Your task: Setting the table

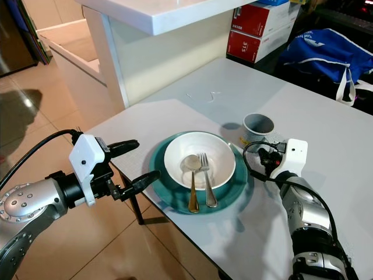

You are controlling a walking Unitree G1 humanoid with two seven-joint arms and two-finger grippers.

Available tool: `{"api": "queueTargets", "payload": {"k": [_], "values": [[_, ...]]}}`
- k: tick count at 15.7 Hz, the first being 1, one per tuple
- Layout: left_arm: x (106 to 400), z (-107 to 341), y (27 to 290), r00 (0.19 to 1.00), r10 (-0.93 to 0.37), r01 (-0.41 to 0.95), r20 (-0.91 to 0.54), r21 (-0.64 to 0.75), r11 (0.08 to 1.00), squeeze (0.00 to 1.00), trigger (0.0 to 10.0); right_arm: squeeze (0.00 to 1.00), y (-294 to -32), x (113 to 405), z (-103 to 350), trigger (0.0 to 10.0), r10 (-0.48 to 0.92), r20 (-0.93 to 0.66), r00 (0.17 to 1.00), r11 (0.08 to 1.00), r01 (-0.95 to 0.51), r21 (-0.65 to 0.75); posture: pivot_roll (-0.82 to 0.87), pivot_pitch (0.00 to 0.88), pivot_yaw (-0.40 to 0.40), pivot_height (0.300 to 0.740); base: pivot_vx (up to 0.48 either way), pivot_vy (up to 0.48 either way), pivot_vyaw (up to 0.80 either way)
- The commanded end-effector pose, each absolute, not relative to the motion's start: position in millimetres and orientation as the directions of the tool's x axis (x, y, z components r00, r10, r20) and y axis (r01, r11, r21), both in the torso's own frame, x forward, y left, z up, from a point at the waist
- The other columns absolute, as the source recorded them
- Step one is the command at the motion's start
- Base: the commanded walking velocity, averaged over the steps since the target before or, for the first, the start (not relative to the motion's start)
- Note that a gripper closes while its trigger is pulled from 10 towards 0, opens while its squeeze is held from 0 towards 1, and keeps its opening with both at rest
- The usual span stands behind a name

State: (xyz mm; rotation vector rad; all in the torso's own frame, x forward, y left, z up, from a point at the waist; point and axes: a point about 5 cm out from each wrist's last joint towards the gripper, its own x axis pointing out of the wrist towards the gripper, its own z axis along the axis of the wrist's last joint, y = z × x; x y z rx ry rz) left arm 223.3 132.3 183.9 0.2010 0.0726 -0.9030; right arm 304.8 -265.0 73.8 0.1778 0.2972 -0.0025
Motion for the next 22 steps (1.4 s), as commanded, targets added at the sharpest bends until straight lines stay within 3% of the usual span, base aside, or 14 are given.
{"api": "queueTargets", "payload": {"k": [1, 4, 5, 6, 8, 9, 10, 11, 14, 17, 19, 21, 22], "values": [[221.8, 188.3, 130.4, 0.600, -0.788, 0.799, -0.140, 0.160, 0.580, 0.00, 10.0, 1.00, -270.5, 304.2, 80.8, 10.0, 0.018, -0.259, 0.966, 0.985, 0.027, 0.171, 0.04, 0.000, 0.004, 0.740, 0.000, 0.000, 0.00], [221.1, 188.3, 130.7, 0.600, -0.788, 0.799, -0.140, 0.161, 0.580, 0.00, 10.0, 1.00, -272.5, 298.5, 85.7, 10.0, 0.060, -0.257, 0.965, 0.989, -0.023, 0.144, 0.05, 0.000, 0.001, 0.740, 0.000, 0.000, 0.00], [220.8, 188.4, 132.8, 0.603, -0.785, 0.797, -0.143, 0.163, 0.582, 0.00, 10.0, 0.00, -276.4, 290.0, 98.1, 10.0, 0.119, -0.251, 0.961, 0.991, -0.097, 0.095, 0.05, 0.000, 0.002, 0.740, 0.000, 0.000, 0.00], [220.8, 188.4, 132.8, 0.603, -0.785, 0.797, -0.143, 0.163, 0.582, 0.00, 10.0, 0.00, -276.4, 290.0, 98.1, 10.0, 0.119, -0.251, 0.961, 0.991, -0.097, 0.095, 0.05, 0.000, 0.002, 0.740, 0.000, 0.000, 0.00], [219.7, 186.4, 134.8, 0.599, -0.785, 0.800, -0.156, 0.164, 0.578, 0.00, 10.0, 0.00, -282.0, 269.3, 119.6, 10.0, 0.229, -0.255, 0.940, 0.971, -0.239, -0.009, 0.03, 0.000, 0.007, 0.740, 0.000, 0.000, 0.00], [220.4, 186.8, 134.8, 0.597, -0.787, 0.801, -0.157, 0.167, 0.575, 0.00, 10.0, 0.00, -279.9, 251.6, 140.5, 10.0, 0.354, -0.215, 0.910, 0.930, -0.367, -0.023, 0.03, 0.000, 0.006, 0.740, 0.000, 0.000, 0.00], [220.9, 187.3, 134.9, 0.597, -0.787, 0.801, -0.155, 0.168, 0.574, 0.00, 10.0, 0.00, -277.8, 244.4, 149.8, 10.0, 0.405, -0.193, 0.894, 0.909, -0.417, -0.024, 0.03, 0.000, 0.006, 0.740, 0.000, 0.000, 0.00], [222.2, 189.0, 135.9, 0.603, -0.785, 0.796, -0.142, 0.170, 0.581, 0.00, 10.0, 0.00, -275.1, 232.1, 179.4, 10.0, 0.475, -0.066, 0.878, 0.880, -0.473, 0.046, 0.02, 0.000, 0.013, 0.740, 0.000, 0.000, 0.00], [227.3, 199.5, 132.4, 0.622, -0.780, 0.779, -0.070, 0.161, 0.606, 0.00, 10.0, 0.00, -260.2, 224.1, 231.7, 10.0, 0.480, 0.220, 0.849, 0.829, -0.521, 0.201, 0.00, 0.000, 0.027, 0.740, 0.000, 0.000, -0.50], [234.9, 221.8, 118.0, 0.618, -0.786, 0.771, 0.028, 0.171, 0.613, 0.00, 10.0, 0.00, -220.2, 225.1, 262.5, 10.0, 0.447, 0.404, 0.798, 0.768, -0.574, 0.284, 0.00, 0.000, 0.033, 0.740, 0.000, 0.000, -0.77], [235.5, 228.8, 110.8, 0.629, -0.774, 0.755, 0.067, 0.184, 0.629, 0.00, 10.0, 0.00, -191.8, 223.8, 255.7, 10.0, 0.508, 0.359, 0.782, 0.739, -0.611, 0.284, 0.00, 0.000, 0.031, 0.740, 0.000, 0.000, -0.78], [240.5, 230.5, 112.0, 0.667, -0.741, 0.718, 0.074, 0.200, 0.666, 0.00, 10.0, 0.00, -189.2, 232.7, 252.4, 10.0, 0.454, 0.314, 0.834, 0.801, -0.536, 0.266, 0.00, 0.000, 0.032, 0.740, 0.000, 0.000, -0.78], [248.1, 233.7, 114.4, 0.719, -0.688, 0.665, 0.094, 0.192, 0.722, 0.00, 10.0, 0.00, -186.9, 244.0, 252.6, 10.0, 0.364, 0.272, 0.891, 0.870, -0.430, 0.243, 0.00, 0.000, 0.030, 0.740, 0.000, 0.000, -0.78]]}}
